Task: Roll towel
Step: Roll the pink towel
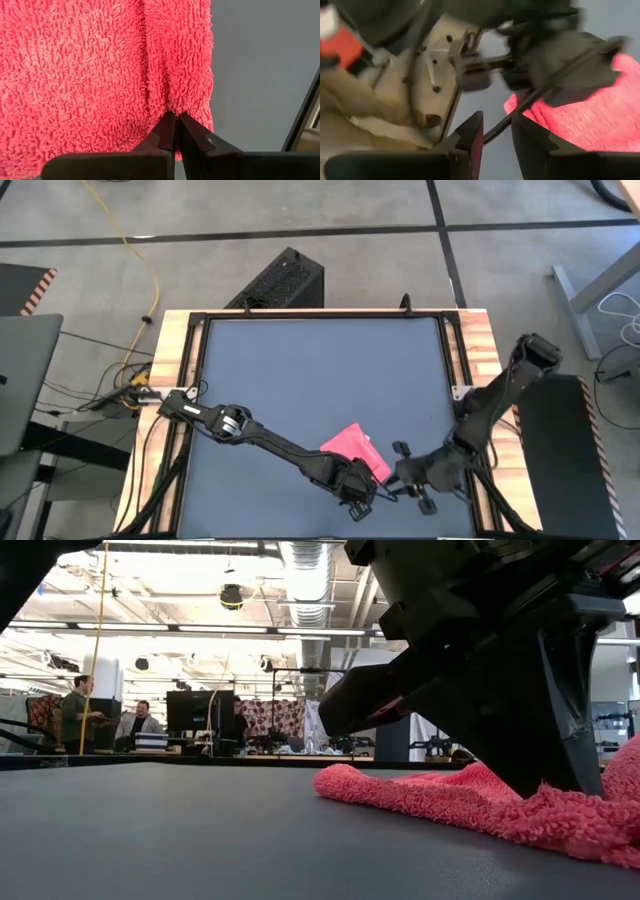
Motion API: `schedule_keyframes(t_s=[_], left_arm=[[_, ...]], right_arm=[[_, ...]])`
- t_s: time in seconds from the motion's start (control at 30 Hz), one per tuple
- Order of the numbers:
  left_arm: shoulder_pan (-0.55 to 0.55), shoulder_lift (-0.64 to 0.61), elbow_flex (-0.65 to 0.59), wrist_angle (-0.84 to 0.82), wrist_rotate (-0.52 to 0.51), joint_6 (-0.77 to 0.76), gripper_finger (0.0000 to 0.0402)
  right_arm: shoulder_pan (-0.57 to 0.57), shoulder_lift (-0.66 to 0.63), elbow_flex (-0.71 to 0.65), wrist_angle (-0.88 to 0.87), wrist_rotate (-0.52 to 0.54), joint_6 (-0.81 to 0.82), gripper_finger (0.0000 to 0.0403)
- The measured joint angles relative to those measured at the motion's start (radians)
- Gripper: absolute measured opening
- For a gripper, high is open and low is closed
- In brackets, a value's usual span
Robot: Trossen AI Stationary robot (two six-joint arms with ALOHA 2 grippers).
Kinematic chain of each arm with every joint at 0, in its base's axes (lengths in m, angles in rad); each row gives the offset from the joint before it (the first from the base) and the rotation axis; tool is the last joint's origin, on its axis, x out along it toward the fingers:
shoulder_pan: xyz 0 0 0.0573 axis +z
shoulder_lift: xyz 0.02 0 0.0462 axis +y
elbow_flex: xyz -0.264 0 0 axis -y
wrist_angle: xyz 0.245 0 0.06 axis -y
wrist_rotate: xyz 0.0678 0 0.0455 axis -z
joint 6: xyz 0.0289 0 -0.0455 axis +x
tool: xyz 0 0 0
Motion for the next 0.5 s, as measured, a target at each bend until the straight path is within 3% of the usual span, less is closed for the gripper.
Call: schedule_keyframes(t_s=[0.2,0.5], left_arm=[[0.001,0.002,0.000,-0.005,0.006,-0.007,0.0000],[0.001,0.002,0.000,-0.008,0.009,-0.020,0.0000]], right_arm=[[0.086,0.109,0.005,-0.015,0.171,-0.135,0.0127],[0.074,0.193,0.006,-0.023,0.180,-0.123,0.0129]])
